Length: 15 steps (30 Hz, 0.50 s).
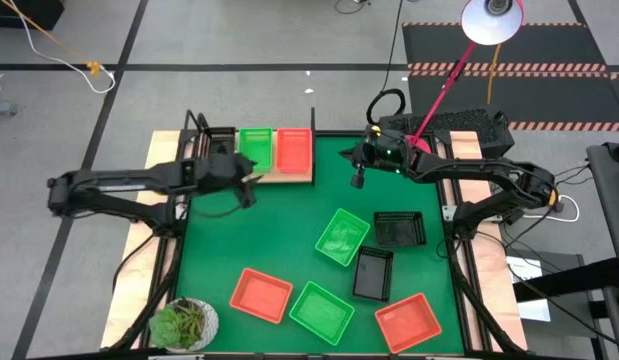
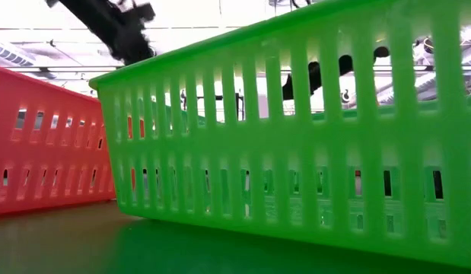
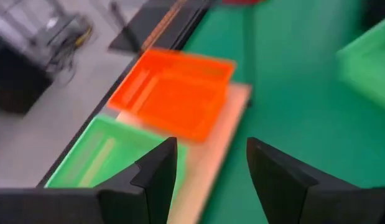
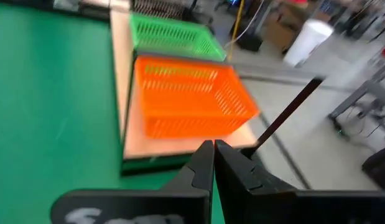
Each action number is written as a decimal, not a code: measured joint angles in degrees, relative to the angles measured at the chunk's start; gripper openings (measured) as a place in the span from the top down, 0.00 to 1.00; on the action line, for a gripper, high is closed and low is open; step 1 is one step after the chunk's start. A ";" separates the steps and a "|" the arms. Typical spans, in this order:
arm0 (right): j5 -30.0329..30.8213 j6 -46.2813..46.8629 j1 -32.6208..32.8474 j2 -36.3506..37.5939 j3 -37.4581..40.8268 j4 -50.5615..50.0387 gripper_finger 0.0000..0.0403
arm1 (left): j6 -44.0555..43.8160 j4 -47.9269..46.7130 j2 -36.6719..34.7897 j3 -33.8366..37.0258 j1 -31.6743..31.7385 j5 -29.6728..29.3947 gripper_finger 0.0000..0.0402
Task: Stack baskets on shelf by color
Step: Stack the green bin on top of the green bin on the shelf
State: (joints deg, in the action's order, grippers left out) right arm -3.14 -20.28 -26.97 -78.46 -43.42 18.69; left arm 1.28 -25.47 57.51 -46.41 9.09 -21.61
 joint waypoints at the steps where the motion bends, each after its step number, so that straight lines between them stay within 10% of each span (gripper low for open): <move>1: 0.03 0.66 0.48 0.34 0.00 -1.86 0.98 | -0.70 -0.47 -1.76 0.00 -2.02 -0.49 0.51; 15: 1.00 20.44 18.95 13.48 0.04 -14.23 0.98 | -0.09 1.94 -6.12 -0.77 -23.60 -11.94 0.51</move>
State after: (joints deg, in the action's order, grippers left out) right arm -2.14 0.16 -8.02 -64.98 -43.38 4.46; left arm 1.19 -23.53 51.39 -47.18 -14.51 -33.55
